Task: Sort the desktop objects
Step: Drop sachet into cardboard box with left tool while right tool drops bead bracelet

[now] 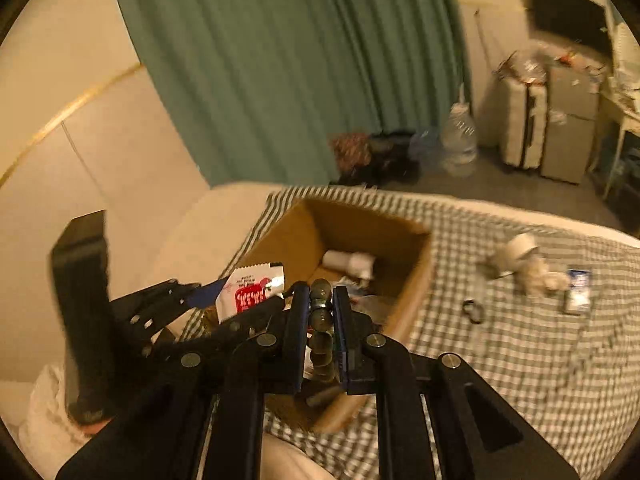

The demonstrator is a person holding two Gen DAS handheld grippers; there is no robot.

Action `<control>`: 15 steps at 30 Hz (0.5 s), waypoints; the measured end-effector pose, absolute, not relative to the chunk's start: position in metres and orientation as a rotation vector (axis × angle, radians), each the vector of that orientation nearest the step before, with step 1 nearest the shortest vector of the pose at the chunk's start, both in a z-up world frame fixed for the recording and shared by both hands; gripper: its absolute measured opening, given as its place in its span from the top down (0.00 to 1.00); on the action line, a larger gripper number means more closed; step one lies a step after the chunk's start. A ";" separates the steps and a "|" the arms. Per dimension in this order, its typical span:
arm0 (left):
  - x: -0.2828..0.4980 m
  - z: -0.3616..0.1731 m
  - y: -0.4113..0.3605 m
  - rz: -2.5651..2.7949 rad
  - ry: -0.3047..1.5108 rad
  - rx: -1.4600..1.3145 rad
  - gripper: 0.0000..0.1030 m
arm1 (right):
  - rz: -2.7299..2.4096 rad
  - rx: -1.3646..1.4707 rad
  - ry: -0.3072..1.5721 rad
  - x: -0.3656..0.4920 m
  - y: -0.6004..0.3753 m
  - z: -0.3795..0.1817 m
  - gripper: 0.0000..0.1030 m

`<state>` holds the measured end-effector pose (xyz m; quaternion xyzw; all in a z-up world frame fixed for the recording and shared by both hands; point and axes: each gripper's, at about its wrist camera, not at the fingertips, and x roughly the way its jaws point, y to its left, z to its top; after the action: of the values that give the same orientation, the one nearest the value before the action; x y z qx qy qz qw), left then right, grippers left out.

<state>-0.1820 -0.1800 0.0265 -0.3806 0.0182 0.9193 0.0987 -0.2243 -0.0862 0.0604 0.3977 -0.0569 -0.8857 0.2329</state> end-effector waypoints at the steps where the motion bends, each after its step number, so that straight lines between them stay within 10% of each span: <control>1: -0.186 0.021 -0.183 2.715 0.046 -1.142 0.58 | -2.433 1.100 -0.146 -0.229 -0.088 0.057 0.88; 3: -0.190 0.008 -0.190 2.710 0.029 -1.166 0.48 | -2.439 1.112 -0.141 -0.243 -0.096 0.050 0.84; 6: -0.196 -0.005 -0.194 2.753 0.043 -1.207 0.02 | -2.484 1.107 -0.175 -0.253 -0.091 0.048 0.32; 15: -0.186 -0.001 -0.196 2.783 -0.053 -1.324 0.00 | -2.771 1.045 -0.121 -0.236 -0.005 0.063 0.31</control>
<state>-0.1858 -0.1962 -0.0012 -0.4292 -0.0173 0.9025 0.0296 -0.2364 -0.0051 0.0628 0.3510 -0.0407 -0.9313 0.0886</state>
